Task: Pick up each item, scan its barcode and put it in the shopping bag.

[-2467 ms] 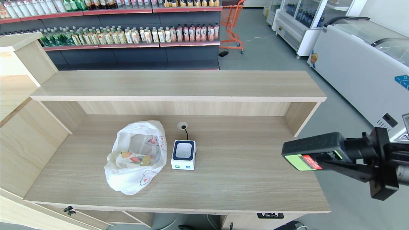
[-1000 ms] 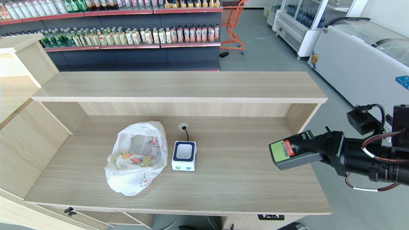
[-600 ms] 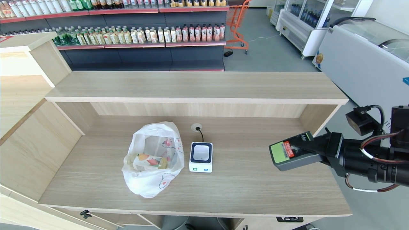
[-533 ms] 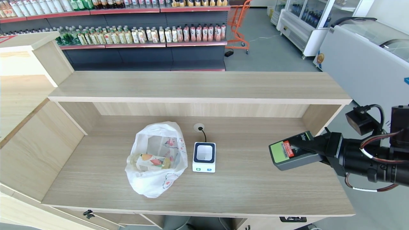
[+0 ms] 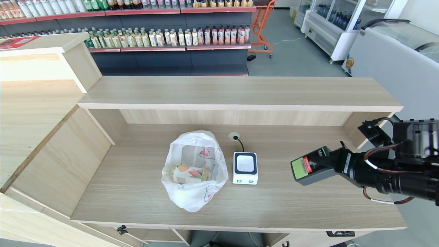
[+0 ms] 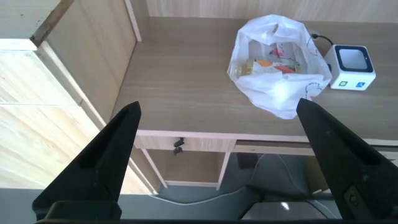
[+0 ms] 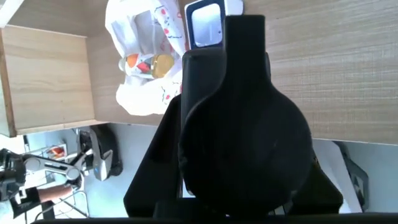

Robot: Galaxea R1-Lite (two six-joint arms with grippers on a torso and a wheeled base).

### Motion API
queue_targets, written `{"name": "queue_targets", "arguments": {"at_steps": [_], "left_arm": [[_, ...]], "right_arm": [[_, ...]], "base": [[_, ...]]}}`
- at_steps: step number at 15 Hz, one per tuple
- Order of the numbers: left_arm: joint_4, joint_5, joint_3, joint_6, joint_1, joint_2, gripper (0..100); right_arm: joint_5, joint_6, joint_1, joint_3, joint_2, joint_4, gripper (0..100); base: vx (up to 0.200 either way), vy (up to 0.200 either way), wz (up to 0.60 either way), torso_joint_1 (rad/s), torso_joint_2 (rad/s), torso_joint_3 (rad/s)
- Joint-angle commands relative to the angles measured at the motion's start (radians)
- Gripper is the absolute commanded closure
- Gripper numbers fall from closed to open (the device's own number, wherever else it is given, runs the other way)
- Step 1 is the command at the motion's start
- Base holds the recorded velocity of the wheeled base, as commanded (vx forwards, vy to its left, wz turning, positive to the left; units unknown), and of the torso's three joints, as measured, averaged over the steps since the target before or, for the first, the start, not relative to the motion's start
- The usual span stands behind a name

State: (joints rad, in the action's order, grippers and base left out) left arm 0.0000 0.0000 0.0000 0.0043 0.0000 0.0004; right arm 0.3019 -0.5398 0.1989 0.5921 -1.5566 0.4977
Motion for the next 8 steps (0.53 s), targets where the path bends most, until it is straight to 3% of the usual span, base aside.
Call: {"name": "queue_targets", "arguments": {"at_steps": [1,8], "left_arm": [[0.0,0.0,0.0,0.0,0.0,0.0,0],[0.0,0.0,0.0,0.0,0.0,0.0,0]], "right_arm": [[0.0,0.026,0.0,0.015,-0.097,0.047,100],[0.008,0.233,-0.001,0.083,-0.373,0.269,100]], "base": [[0.0,0.0,0.0,0.0,0.0,0.0],[0.0,0.0,0.0,0.0,0.0,0.0]]}}
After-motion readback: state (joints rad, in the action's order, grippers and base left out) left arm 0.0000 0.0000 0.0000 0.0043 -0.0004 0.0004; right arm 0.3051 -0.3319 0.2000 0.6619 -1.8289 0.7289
